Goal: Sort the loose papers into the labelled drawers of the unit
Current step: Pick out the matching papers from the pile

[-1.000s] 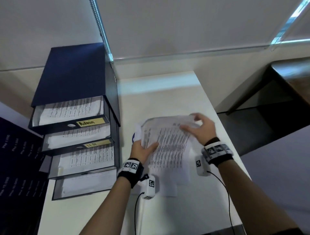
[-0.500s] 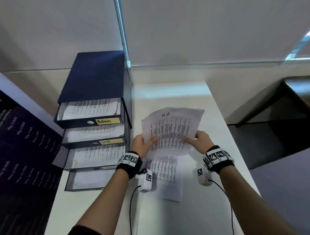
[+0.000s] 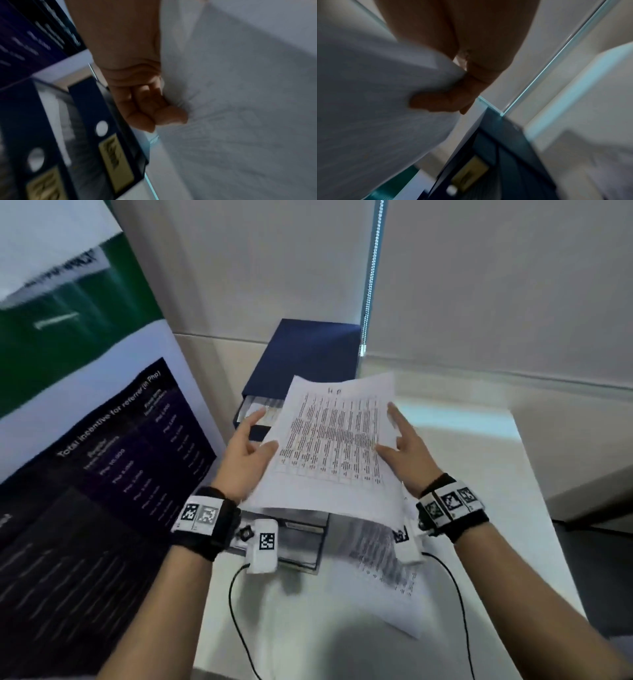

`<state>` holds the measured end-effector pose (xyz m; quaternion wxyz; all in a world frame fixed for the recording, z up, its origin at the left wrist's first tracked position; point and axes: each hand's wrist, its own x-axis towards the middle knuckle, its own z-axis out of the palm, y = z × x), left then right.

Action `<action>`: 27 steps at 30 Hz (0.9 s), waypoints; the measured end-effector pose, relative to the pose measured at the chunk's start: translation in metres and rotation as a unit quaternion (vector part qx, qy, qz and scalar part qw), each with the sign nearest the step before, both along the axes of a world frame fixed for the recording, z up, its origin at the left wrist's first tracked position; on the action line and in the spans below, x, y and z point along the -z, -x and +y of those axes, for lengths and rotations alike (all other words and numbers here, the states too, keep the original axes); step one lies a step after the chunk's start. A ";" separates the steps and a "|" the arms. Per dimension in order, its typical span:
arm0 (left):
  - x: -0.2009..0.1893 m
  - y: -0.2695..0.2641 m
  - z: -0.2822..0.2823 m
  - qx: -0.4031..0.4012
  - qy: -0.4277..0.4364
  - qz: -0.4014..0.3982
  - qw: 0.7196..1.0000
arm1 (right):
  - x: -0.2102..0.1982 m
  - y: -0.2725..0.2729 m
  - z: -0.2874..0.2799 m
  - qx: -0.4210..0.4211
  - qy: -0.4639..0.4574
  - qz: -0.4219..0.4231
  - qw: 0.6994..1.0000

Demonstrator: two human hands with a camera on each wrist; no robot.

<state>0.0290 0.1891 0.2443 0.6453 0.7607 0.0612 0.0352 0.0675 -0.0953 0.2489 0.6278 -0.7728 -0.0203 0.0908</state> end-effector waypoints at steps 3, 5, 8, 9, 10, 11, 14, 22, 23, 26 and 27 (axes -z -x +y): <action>-0.022 0.025 0.045 -0.013 0.001 0.019 1.000 | 0.017 0.015 0.052 -0.063 -0.086 0.172 0.979; -0.030 0.041 0.068 -0.006 -0.026 0.048 0.999 | 0.028 0.031 0.081 -0.105 -0.122 0.256 0.953; -0.036 0.064 0.090 0.021 -0.034 0.074 0.996 | 0.042 0.045 0.105 -0.130 -0.131 0.292 0.938; -0.035 0.069 0.094 0.027 -0.018 0.080 0.996 | 0.047 0.046 0.109 -0.126 -0.136 0.305 0.934; -0.032 0.072 0.097 0.029 0.007 0.088 0.996 | 0.050 0.046 0.111 -0.118 -0.147 0.316 0.930; -0.029 0.075 0.098 0.030 0.033 0.096 0.994 | 0.053 0.044 0.111 -0.104 -0.157 0.322 0.928; -0.015 0.077 0.097 0.042 0.053 0.124 0.990 | 0.056 0.031 0.105 -0.050 -0.156 0.307 0.937; 0.053 0.021 0.081 -0.036 0.042 0.191 0.980 | 0.060 -0.010 0.083 0.005 -0.073 0.269 0.960; 0.060 0.013 0.078 -0.050 0.046 0.192 0.979 | 0.057 -0.004 0.081 -0.033 -0.063 0.288 0.955; 0.069 -0.006 0.064 -0.091 0.022 0.185 0.978 | 0.061 0.009 0.075 -0.124 -0.067 0.333 0.932; 0.069 -0.011 0.060 -0.106 0.012 0.176 0.979 | 0.067 0.008 0.074 -0.117 -0.080 0.331 0.933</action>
